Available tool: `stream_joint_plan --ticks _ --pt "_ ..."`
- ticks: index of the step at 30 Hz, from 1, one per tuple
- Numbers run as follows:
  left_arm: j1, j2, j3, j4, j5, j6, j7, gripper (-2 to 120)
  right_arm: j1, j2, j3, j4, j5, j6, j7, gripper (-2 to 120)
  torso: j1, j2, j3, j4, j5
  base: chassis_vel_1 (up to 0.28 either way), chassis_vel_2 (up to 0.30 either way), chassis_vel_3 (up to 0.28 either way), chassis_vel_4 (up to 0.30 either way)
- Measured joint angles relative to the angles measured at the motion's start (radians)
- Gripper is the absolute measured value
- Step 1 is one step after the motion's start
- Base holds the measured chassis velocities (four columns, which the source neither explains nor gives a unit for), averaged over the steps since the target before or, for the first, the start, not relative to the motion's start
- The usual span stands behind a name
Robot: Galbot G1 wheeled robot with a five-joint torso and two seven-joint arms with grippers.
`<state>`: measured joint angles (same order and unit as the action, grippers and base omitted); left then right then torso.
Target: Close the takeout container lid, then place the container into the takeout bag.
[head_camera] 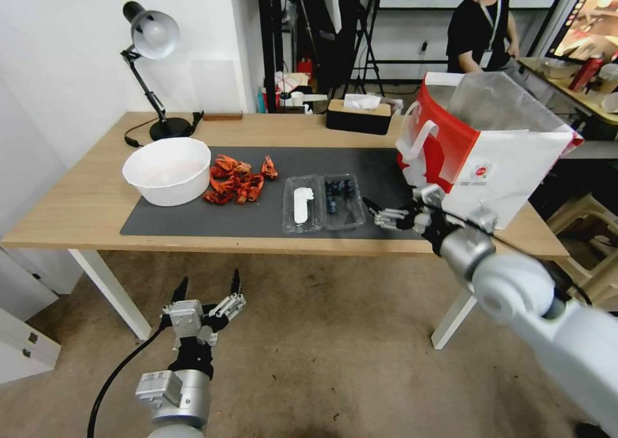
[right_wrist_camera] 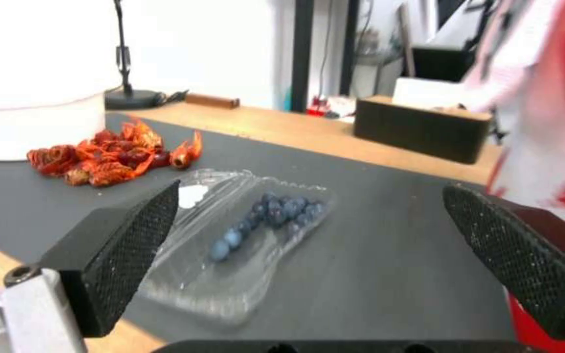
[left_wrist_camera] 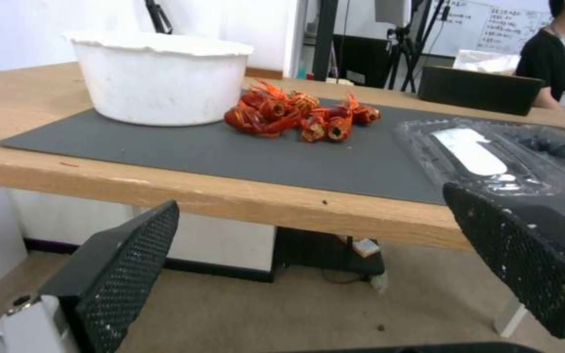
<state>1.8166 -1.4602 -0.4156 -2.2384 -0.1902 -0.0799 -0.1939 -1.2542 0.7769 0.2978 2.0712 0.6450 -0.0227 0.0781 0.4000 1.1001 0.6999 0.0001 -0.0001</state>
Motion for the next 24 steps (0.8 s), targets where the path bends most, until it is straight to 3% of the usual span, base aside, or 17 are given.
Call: stream_joint_plan --ticks 6,7,10,13,19,24 --pt "-0.003 0.004 0.008 0.011 0.0 -0.004 0.002 100 -0.245 0.17 0.15 0.027 -0.177 0.185 -0.027 100 0.0 0.0 0.0 -0.0002 0.0001 0.0 0.0 0.0 0.0" --pt "-0.003 0.004 0.008 0.011 0.0 -0.004 0.002 100 -0.245 0.17 0.15 0.027 -0.177 0.185 -0.027 100 0.0 0.0 0.0 -0.0002 0.0001 0.0 0.0 0.0 0.0" --pt "-0.009 0.014 0.015 0.014 -0.009 -0.004 0.003 100 -0.383 0.28 0.213 0.04 -0.226 0.29 -0.042 100 0.0 0.0 0.0 -0.0001 0.0002 0.0 0.0 0.0 0.0" --pt "-0.013 0.019 0.024 0.012 -0.026 0.003 0.006 100 -0.471 0.339 0.239 0.037 -0.227 0.363 -0.053 100 0.0 0.0 0.0 -0.0006 -0.0003 0.0 0.0 0.0 0.0" --pt "0.002 0.017 0.04 -0.029 -0.103 0.025 0.017 100 -0.518 0.377 0.237 0.001 -0.187 0.434 -0.083 100 0.0 0.0 0.0 0.0001 0.0 0.0 0.0 0.0 0.0" --pt "-0.022 0.048 0.085 -0.104 -0.327 0.084 0.0 100 -0.533 0.381 0.226 -0.03 -0.155 0.466 -0.12 100 0.0 0.0 0.0 0.0005 0.0001 0.0 0.0 0.0 0.0"
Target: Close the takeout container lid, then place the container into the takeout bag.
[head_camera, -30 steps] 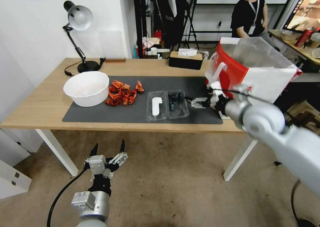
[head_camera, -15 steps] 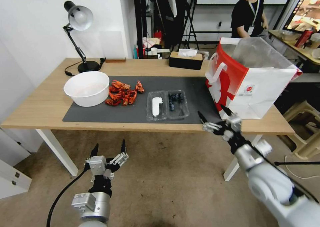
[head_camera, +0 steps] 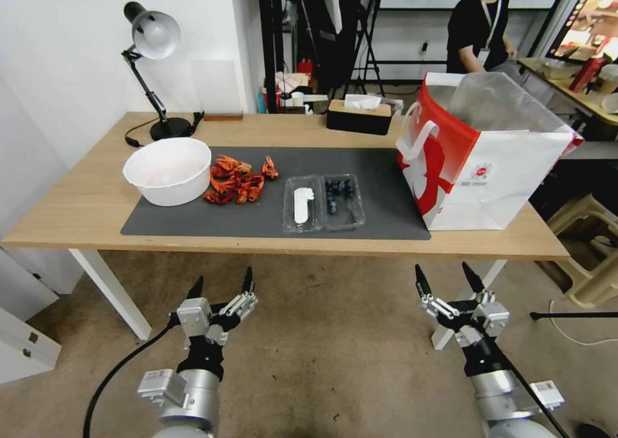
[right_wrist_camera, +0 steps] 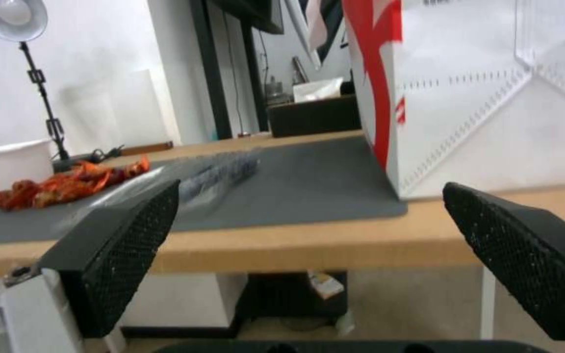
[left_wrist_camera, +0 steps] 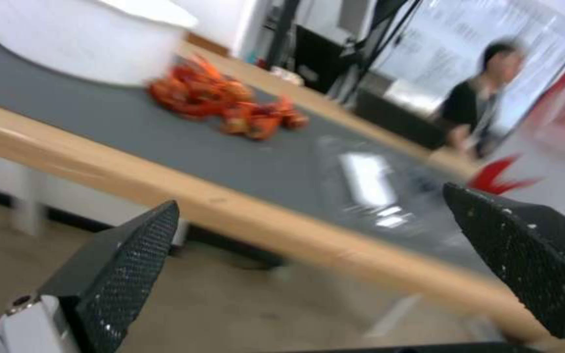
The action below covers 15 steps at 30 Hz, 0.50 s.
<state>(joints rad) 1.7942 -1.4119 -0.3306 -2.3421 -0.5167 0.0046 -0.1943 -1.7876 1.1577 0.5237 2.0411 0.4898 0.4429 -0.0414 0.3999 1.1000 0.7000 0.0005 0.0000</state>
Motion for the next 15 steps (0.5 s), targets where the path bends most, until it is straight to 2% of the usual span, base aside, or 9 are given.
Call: stream_joint_plan --ticks 2,3,6,8,11,15 --pt "-0.045 0.044 0.043 -0.021 -0.171 0.006 -0.052 100 -0.016 0.003 0.007 -0.011 0.012 0.018 -0.018 100 0.0 0.0 0.0 -0.0006 -0.0003 0.0 0.0 0.0 0.0" --pt "-0.045 0.044 0.043 -0.021 -0.171 0.006 -0.052 100 -0.016 0.003 0.007 -0.011 0.012 0.018 -0.018 100 0.0 0.0 0.0 -0.0006 -0.0003 0.0 0.0 0.0 0.0" --pt "-0.122 0.116 0.108 -0.026 -0.391 -0.021 -0.147 100 -0.031 0.003 0.013 -0.019 0.014 0.03 -0.033 100 0.0 0.0 0.0 -0.0006 -0.0003 0.0 0.0 0.0 0.0" --pt "-0.146 0.133 0.121 -0.023 -0.431 -0.027 -0.161 100 -0.033 0.005 0.014 -0.02 0.012 0.031 -0.034 100 0.0 0.0 0.0 -0.0006 -0.0001 0.0 0.0 0.0 0.0" --pt "-0.275 0.171 0.167 0.007 -0.546 -0.053 -0.205 100 -0.037 0.019 0.015 -0.023 -0.014 0.032 -0.033 100 0.0 0.0 0.0 -0.0005 -0.0001 0.0 0.0 0.0 0.0" --pt "-0.356 0.173 0.194 0.034 -0.601 -0.058 -0.231 100 -0.038 0.029 0.015 -0.024 -0.03 0.032 -0.03 100 0.0 0.0 0.0 -0.0007 -0.0001 0.0 0.0 0.0 0.0"
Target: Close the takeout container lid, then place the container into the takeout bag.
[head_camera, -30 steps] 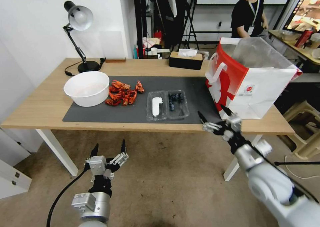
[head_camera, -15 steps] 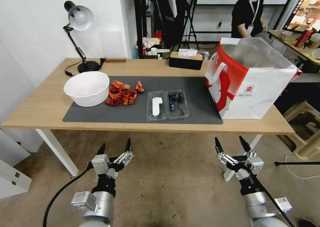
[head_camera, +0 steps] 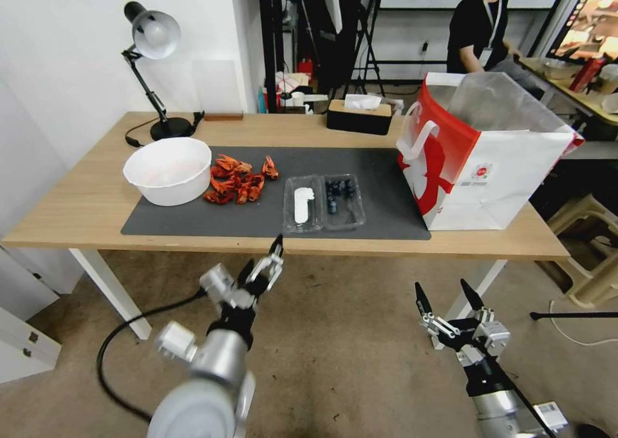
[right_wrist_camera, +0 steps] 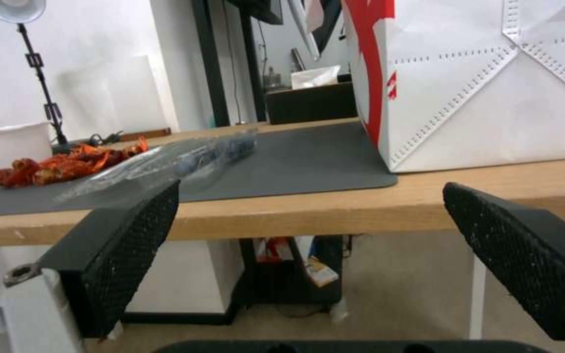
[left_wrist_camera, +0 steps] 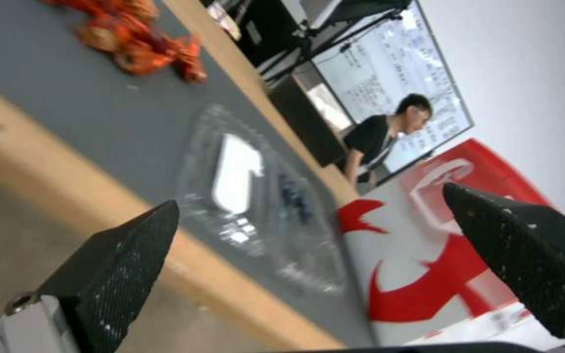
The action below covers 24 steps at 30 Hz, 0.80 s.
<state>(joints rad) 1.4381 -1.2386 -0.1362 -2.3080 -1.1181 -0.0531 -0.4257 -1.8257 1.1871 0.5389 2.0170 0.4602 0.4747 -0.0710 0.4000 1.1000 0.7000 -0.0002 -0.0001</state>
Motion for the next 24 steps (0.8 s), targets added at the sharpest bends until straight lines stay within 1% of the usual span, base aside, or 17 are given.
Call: stream_joint_plan --ticks 3,4,8,9,11,12,15,16,18,20,23,24 --pt "-0.109 -0.006 0.046 0.061 -0.089 0.008 -0.013 100 0.001 0.01 0.001 -0.004 -0.016 -0.005 0.004 100 0.0 0.0 0.0 0.0002 0.0 0.0 0.0 0.0 0.0" --pt "-0.109 -0.006 0.046 0.061 -0.089 0.008 -0.013 100 0.001 0.01 0.001 -0.004 -0.016 -0.005 0.004 100 0.0 0.0 0.0 0.0002 0.0 0.0 0.0 0.0 0.0" --pt "-0.217 -0.018 0.112 0.152 -0.147 0.027 -0.027 100 0.003 0.016 0.007 -0.014 -0.026 -0.008 0.005 100 0.0 0.0 0.0 0.0002 0.0001 0.0 0.0 0.0 0.0" --pt "-0.217 -0.018 0.112 0.152 -0.147 0.027 -0.027 100 0.003 0.016 0.007 -0.014 -0.026 -0.008 0.005 100 0.0 0.0 0.0 0.0002 0.0001 0.0 0.0 0.0 0.0" --pt "-0.266 -0.033 0.144 0.197 -0.157 0.03 -0.038 100 0.004 0.019 0.009 -0.022 -0.028 -0.008 0.005 100 0.0 0.0 0.0 0.0001 0.0002 0.0 0.0 0.0 0.0" --pt "-0.266 -0.033 0.144 0.197 -0.157 0.03 -0.038 100 0.004 0.019 0.009 -0.022 -0.028 -0.008 0.005 100 0.0 0.0 0.0 0.0001 0.0002 0.0 0.0 0.0 0.0" --pt "-0.328 -0.058 0.173 0.251 -0.159 0.051 -0.088 100 0.007 0.022 0.013 -0.031 -0.029 -0.008 0.005 100 0.0 0.0 0.0 0.0001 0.0002 0.0 0.0 0.0 0.0" --pt "-0.328 -0.058 0.173 0.251 -0.159 0.051 -0.088 100 0.007 0.022 0.013 -0.031 -0.029 -0.008 0.005 100 0.0 0.0 0.0 0.0001 0.0002 0.0 0.0 0.0 0.0" --pt "-0.358 -0.068 0.185 0.274 -0.16 0.058 -0.113 100 0.01 0.022 0.015 -0.036 -0.029 -0.008 0.005 100 0.0 0.0 0.0 0.0002 0.0001 0.0 0.0 0.0 0.0" --pt "-0.362 -0.07 0.186 0.277 -0.16 0.059 -0.116 100 0.01 0.022 0.015 -0.037 -0.029 -0.008 0.005 100 0.0 0.0 0.0 0.0002 0.0001 0.0 0.0 0.0 0.0" --pt "-0.401 -0.081 0.197 0.315 -0.167 0.067 -0.145 100 0.016 0.022 0.016 -0.05 -0.027 -0.008 0.005 100 0.0 0.0 0.0 0.0002 0.0002 0.0 0.0 0.0 0.0" --pt "-0.401 -0.081 0.197 0.315 -0.167 0.067 -0.145 100 0.016 0.022 0.016 -0.05 -0.027 -0.008 0.005 100 0.0 0.0 0.0 0.0002 0.0002 0.0 0.0 0.0 0.0"
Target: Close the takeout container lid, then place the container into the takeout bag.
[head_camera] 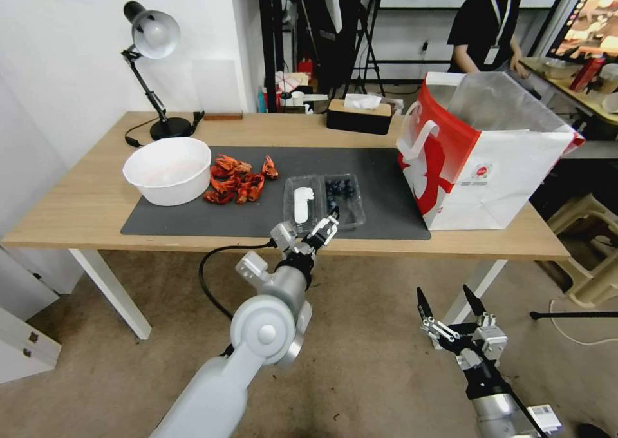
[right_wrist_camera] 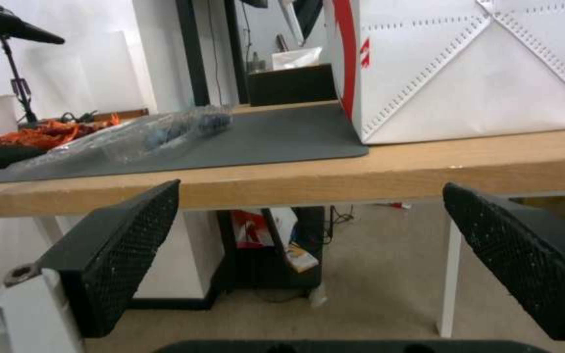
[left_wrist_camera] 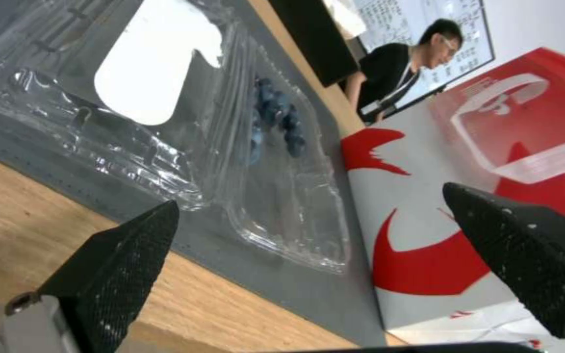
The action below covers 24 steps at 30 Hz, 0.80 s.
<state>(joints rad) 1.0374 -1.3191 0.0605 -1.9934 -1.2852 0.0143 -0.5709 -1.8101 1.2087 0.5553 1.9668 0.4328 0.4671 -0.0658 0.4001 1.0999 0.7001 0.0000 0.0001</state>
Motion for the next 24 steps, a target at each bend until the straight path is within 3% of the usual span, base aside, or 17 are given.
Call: stream_joint_plan --ticks 15,24 --pt "-0.025 -0.024 -0.012 0.015 -0.017 0.062 -0.119 100 0.007 -0.002 -0.009 -0.022 0.0 0.01 -0.001 100 0.0 0.0 0.0 0.0 -0.0002 0.0 0.0 0.0 0.0" --pt "-0.031 -0.039 -0.022 0.024 -0.03 0.072 -0.137 100 0.003 -0.007 -0.016 -0.034 -0.003 0.023 -0.003 100 0.0 0.0 0.0 0.0 -0.0002 0.0 0.0 0.0 0.0"
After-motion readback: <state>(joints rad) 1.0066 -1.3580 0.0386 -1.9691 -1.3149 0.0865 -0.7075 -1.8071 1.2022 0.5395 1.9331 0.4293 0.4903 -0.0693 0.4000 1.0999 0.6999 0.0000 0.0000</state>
